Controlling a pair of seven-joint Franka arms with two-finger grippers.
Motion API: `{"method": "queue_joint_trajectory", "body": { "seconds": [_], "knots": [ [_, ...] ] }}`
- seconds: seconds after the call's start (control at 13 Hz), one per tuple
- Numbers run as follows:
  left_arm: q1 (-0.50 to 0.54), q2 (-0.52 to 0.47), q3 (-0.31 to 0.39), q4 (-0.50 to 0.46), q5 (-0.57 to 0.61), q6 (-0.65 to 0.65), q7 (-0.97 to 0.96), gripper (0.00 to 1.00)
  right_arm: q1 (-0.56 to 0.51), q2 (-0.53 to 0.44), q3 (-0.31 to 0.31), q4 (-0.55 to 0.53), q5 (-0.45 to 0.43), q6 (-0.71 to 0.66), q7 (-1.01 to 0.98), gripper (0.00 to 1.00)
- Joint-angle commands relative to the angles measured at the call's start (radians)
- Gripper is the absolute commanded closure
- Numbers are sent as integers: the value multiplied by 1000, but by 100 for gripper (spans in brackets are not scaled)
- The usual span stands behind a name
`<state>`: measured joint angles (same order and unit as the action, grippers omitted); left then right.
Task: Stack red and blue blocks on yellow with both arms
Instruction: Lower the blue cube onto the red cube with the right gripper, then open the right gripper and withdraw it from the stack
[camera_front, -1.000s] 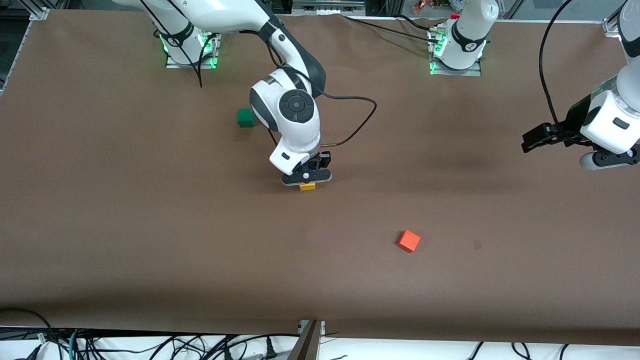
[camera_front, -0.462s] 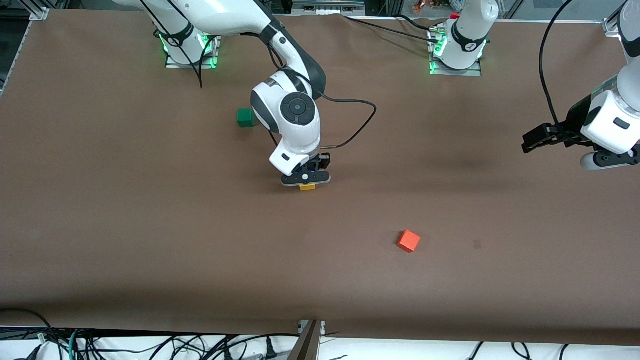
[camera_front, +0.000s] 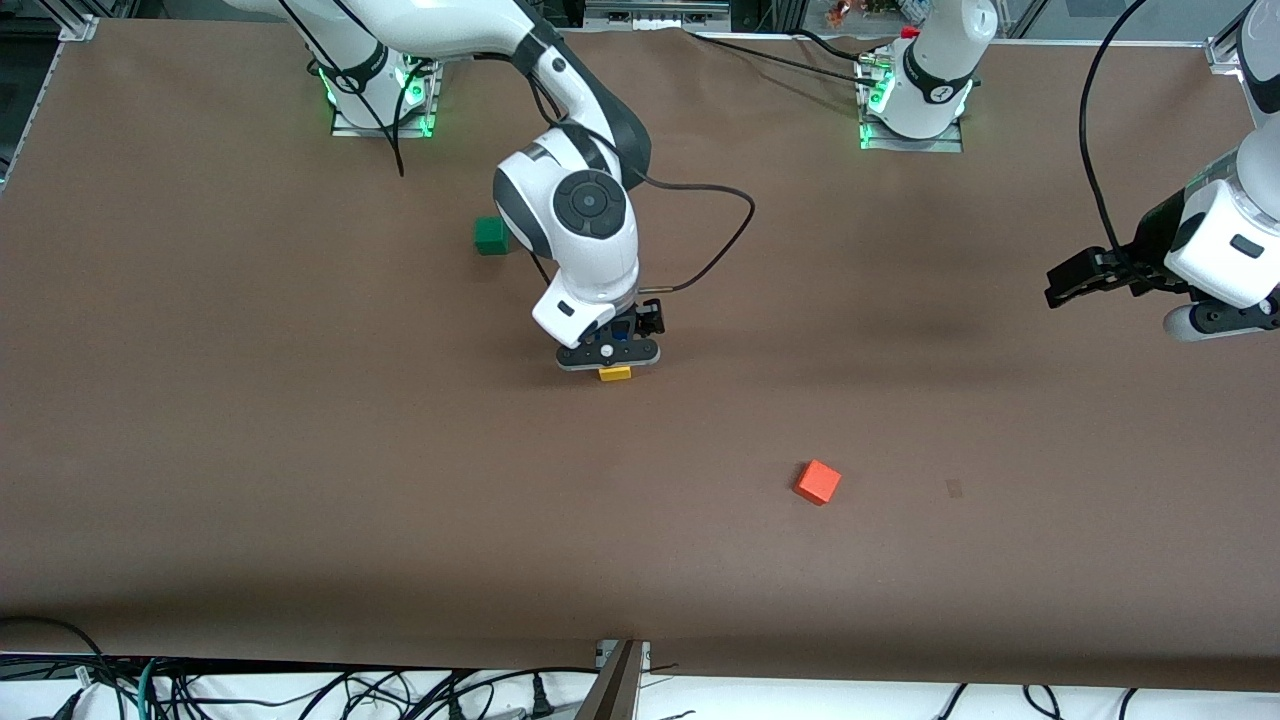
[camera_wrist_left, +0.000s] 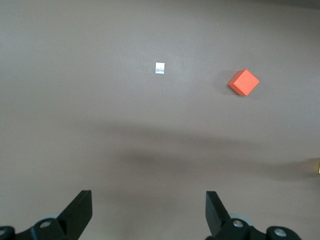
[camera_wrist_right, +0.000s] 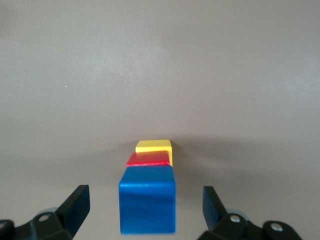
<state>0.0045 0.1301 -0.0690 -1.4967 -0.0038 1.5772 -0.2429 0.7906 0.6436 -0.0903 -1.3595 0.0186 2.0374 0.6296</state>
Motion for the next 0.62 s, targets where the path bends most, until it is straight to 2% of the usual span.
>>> {"method": "queue_joint_trajectory", "body": {
  "seconds": [0.0, 0.23, 0.31, 0.38, 0.54],
  "knots": [
    [-8, 17, 1, 30, 21, -5, 34, 0, -7, -103, -11, -7, 3, -92, 9, 0],
    [-8, 17, 0, 30, 21, -5, 57, 0, -11, -205, -49, -12, 12, -230, 18, 0],
    [-8, 17, 0, 30, 21, -5, 57, 0, -16, -243, -71, -24, 53, -258, 16, 0],
    [-8, 17, 0, 30, 21, -5, 57, 0, -14, -284, -100, -47, 91, -281, 12, 0],
    [-8, 17, 0, 30, 22, -6, 57, 0, -16, -385, -127, -122, 100, -344, -25, 0]
  ]
}}
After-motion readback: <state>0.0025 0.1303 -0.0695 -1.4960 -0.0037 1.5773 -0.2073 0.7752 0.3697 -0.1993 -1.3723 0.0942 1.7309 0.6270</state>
